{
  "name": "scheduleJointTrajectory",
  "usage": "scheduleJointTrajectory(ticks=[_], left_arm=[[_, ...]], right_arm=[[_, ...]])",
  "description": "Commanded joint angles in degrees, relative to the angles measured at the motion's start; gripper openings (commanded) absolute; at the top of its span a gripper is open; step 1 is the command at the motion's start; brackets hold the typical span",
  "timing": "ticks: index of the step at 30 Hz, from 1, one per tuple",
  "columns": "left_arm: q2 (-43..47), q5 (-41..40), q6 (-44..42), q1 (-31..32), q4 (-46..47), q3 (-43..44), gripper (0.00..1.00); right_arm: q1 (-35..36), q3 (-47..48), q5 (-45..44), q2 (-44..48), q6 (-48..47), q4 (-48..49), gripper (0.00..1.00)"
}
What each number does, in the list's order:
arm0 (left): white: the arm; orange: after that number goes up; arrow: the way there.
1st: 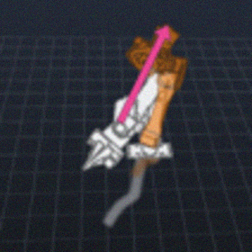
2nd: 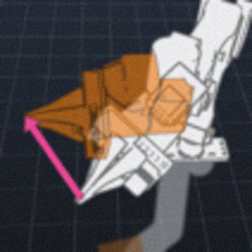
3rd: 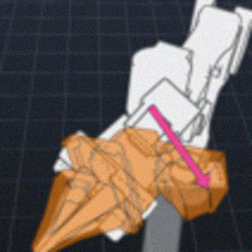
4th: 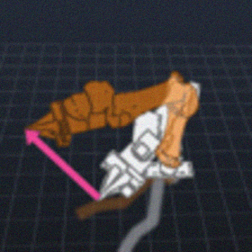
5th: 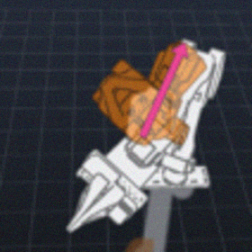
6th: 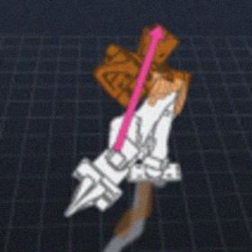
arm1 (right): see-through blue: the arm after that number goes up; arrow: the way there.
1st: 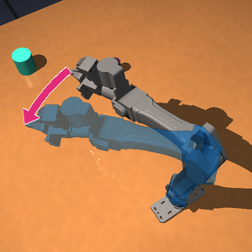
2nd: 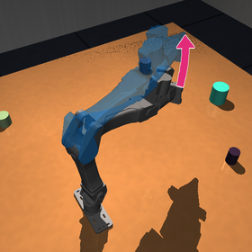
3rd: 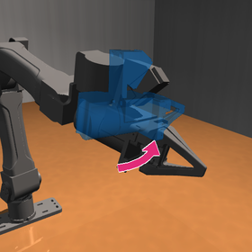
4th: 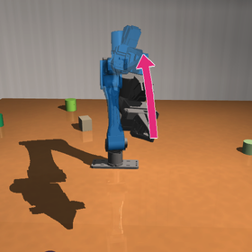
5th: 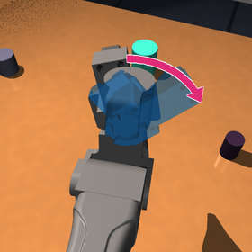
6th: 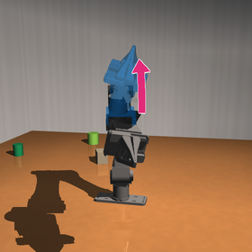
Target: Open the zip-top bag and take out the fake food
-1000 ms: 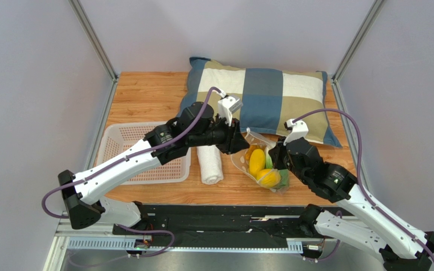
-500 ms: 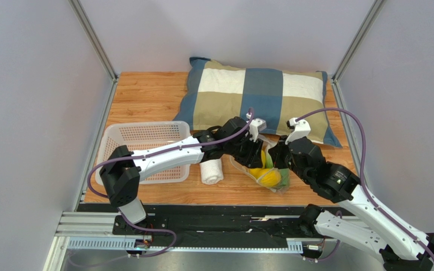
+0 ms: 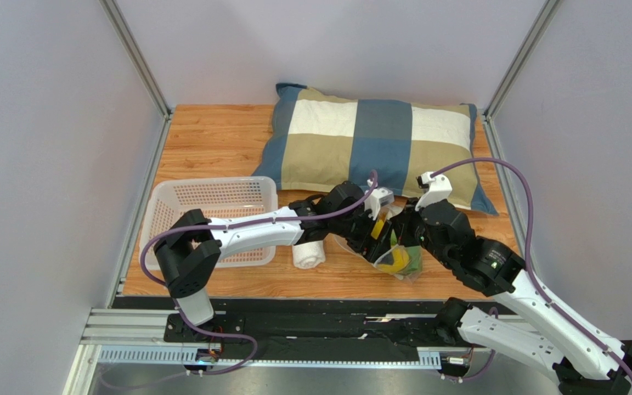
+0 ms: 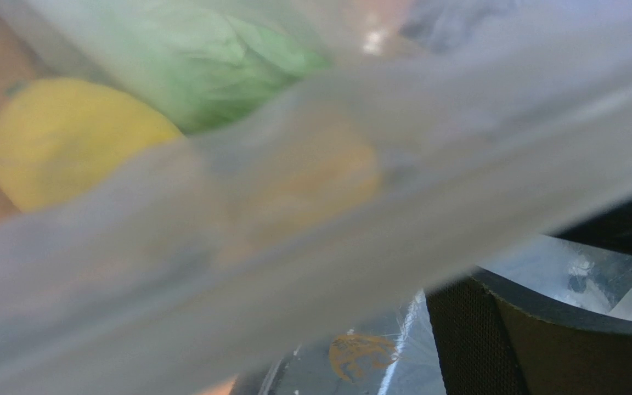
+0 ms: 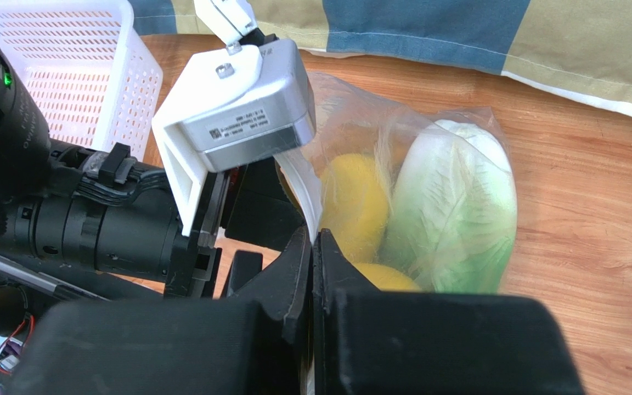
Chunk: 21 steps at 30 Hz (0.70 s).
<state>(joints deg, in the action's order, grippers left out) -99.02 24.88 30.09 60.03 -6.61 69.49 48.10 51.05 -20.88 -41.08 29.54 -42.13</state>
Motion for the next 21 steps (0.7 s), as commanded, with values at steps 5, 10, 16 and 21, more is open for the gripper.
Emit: scheduleJointTrajectory(ticks=[5, 10, 16, 21], left_arm=[[-2.7, -0.5, -1.3, 0.7, 2.9, 0.4, 0.96], [-5.7, -4.8, 3.3, 0.9, 6.3, 0.1, 0.93], [-6.2, -11.9, 7.3, 1.2, 12.2, -1.4, 0.92], [-6.7, -15.2, 8.7, 1.4, 15.3, -1.7, 0.91]], right_arm=[[0.2, -1.6, 0.0, 1.4, 1.7, 4.0, 0.0], [0.2, -3.4, 0.5, 1.6, 2.5, 4.6, 0.0], [0.2, -4.1, 0.8, 2.8, 3.8, 4.3, 0.0], [0.2, -3.8, 2.2, 2.6, 6.8, 3.9, 0.0]])
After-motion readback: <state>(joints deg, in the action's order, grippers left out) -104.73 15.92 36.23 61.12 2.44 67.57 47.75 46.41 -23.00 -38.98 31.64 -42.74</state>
